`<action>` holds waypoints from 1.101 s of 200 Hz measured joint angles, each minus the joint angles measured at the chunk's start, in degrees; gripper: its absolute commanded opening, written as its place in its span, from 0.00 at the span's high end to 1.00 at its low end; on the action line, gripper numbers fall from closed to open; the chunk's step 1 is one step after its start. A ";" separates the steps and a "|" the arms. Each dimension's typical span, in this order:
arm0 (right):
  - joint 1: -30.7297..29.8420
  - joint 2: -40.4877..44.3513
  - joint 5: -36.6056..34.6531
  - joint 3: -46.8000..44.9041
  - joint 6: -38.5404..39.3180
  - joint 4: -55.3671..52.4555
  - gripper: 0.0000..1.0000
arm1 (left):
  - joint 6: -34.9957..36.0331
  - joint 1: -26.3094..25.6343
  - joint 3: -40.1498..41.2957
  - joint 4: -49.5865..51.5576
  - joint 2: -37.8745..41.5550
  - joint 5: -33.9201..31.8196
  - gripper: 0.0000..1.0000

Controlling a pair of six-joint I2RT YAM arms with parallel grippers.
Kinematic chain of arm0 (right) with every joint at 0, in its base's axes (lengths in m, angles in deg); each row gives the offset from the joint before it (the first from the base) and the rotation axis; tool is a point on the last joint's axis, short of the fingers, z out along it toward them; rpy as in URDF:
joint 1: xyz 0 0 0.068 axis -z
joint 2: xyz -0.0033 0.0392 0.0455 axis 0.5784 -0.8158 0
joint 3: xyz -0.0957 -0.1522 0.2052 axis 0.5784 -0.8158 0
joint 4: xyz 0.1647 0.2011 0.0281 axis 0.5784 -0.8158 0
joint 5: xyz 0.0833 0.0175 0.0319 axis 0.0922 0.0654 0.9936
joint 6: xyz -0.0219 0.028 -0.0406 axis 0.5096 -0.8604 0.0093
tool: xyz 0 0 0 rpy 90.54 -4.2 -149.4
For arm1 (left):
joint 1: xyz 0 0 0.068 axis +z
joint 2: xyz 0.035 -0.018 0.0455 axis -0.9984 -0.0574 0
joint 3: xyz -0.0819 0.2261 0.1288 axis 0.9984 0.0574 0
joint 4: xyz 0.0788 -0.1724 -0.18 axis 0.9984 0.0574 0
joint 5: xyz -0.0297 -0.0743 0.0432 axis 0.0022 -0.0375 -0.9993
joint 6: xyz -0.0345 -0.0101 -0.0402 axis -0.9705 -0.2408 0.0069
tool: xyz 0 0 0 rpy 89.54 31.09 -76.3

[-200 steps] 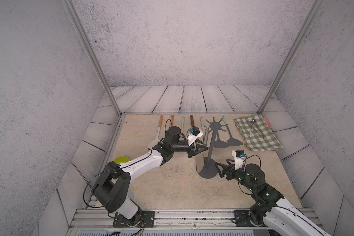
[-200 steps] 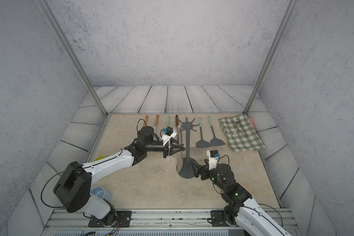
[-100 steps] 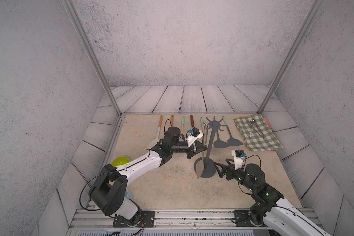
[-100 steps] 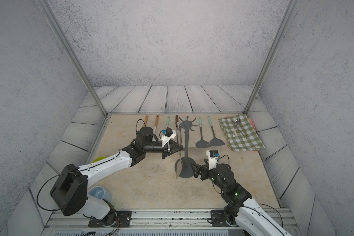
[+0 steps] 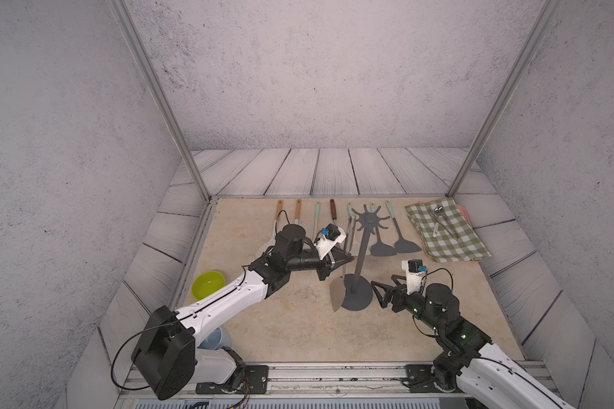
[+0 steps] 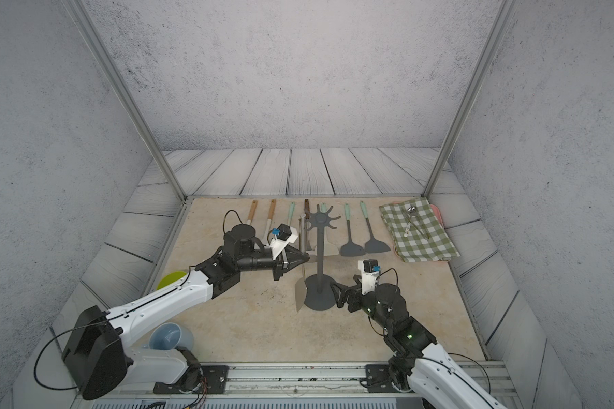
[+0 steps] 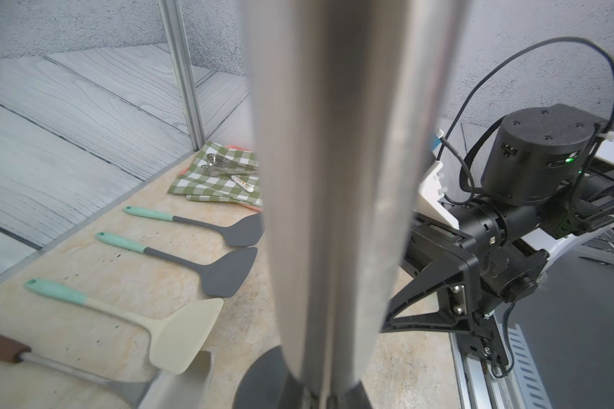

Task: Take the spatula off the kitchen utensil rack
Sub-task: Take off the spatula from the rack, then place the spatula at the center of the board.

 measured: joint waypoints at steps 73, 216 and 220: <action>0.02 -1.05 0.17 0.00 0.00 0.04 0.01 | 0.02 0.00 3.80 0.55 6.93 -7.96 1.00; 0.04 3.13 3.15 0.44 1.97 -1.36 0.01 | -5.62 0.00 9.60 8.09 20.20 -22.84 1.00; 0.04 3.19 3.48 0.76 1.95 -1.60 0.01 | -5.70 0.00 9.62 8.66 20.57 -23.28 1.00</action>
